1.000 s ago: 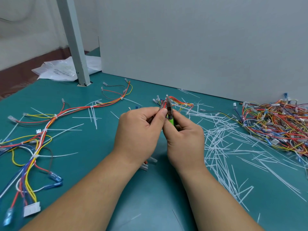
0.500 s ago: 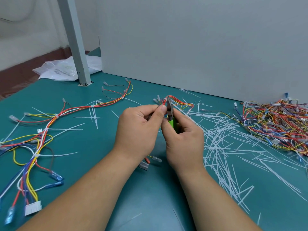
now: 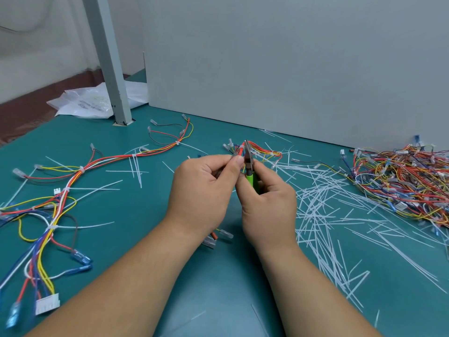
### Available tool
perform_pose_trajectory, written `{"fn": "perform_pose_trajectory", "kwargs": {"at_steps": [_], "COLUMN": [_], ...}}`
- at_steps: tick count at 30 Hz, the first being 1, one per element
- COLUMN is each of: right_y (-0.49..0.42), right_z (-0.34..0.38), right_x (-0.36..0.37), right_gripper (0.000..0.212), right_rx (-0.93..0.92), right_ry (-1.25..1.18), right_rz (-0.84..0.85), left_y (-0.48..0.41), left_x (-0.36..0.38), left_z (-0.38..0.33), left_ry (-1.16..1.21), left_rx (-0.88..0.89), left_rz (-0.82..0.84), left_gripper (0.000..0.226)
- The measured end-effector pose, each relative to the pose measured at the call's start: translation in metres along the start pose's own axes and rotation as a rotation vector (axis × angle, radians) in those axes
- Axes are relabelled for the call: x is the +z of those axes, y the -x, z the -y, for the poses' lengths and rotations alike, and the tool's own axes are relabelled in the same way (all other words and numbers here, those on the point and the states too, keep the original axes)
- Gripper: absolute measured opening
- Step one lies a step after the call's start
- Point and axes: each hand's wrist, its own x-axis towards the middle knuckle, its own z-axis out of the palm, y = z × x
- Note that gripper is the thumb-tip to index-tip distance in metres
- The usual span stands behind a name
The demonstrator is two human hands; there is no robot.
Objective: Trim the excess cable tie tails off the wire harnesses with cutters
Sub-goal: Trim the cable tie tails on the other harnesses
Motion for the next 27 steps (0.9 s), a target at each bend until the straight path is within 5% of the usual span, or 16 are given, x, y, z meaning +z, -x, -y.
{"fn": "perform_pose_trajectory", "kwargs": {"at_steps": [13,27], "right_y": [0.0026,0.0023], "right_z": [0.0032,0.0088], "right_x": [0.0004,0.0007], "right_gripper": [0.005,0.032], "right_rx": [-0.03,-0.029], "right_ry": [-0.035,0.059], "right_rz": [-0.002,-0.014], "left_y": [0.0018,0.0017], "left_x": [0.0007,0.0002], "left_z": [-0.0001,0.0017], "left_ry": [0.003,-0.04], "left_rx": [-0.021,0.008], "left_rz": [-0.012,0.007], "left_gripper": [0.019,0.014]}}
